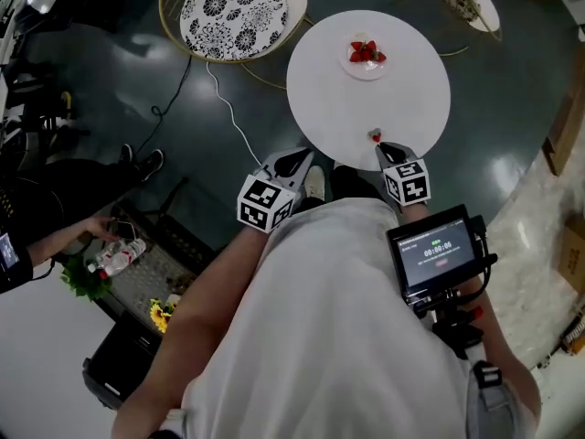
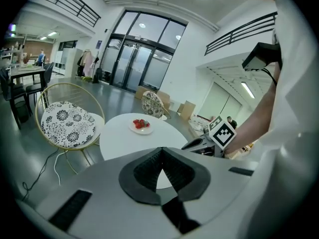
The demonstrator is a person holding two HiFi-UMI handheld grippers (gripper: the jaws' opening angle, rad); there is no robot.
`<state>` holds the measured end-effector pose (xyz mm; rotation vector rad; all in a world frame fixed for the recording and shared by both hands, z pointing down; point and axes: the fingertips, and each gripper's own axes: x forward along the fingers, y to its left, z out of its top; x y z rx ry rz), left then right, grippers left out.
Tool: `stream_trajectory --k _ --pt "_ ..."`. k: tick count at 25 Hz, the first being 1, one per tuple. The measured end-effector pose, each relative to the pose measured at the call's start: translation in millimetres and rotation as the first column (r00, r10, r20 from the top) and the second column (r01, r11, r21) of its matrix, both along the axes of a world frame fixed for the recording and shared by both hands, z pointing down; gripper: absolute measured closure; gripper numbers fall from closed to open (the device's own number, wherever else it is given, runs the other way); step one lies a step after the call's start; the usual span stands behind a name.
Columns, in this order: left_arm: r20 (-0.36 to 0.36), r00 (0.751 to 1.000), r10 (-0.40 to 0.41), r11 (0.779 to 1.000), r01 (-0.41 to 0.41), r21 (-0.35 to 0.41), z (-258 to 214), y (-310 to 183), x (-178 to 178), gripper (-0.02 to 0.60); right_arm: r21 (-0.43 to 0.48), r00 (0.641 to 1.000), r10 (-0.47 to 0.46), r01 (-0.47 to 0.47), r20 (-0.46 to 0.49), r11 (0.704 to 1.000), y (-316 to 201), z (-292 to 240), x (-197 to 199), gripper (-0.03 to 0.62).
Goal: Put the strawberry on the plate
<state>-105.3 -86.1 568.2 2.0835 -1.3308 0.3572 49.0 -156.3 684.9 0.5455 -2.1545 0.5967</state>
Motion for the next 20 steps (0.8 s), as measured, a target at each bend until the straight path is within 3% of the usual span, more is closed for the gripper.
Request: stream_trajectory --k 4,5,6,9,13,20 --pt "0.000 1.000 -0.025 1.000 0.025 -0.009 -3 3 -2 0.575 0.026 0.999 -0.017 0.018 -0.036 0.999 -10 1 2 0.583" --pt "0.000 1.000 -0.031 0.999 0.031 -0.011 -2 2 -3 0.575 0.028 0.999 -0.023 0.024 -0.043 0.999 -12 3 1 0.571" --pt "0.000 0.999 -0.038 0.999 0.038 -0.014 -1 2 -4 0.575 0.027 0.998 -0.028 0.029 -0.049 0.999 -14 5 0 0.513" --pt "-0.003 0.998 -0.059 0.998 0.059 -0.022 1 2 -9 0.575 0.016 0.997 -0.041 0.042 -0.067 0.999 -16 12 -3 0.506" --pt "0.001 0.997 -0.083 0.996 0.083 -0.035 17 -6 -17 0.575 -0.015 0.994 -0.059 0.058 -0.090 0.998 -21 39 -8 0.434" --pt "0.008 0.993 -0.114 0.992 0.115 -0.054 21 -4 -22 0.575 -0.038 0.987 -0.089 0.085 -0.133 0.996 -21 56 -10 0.422"
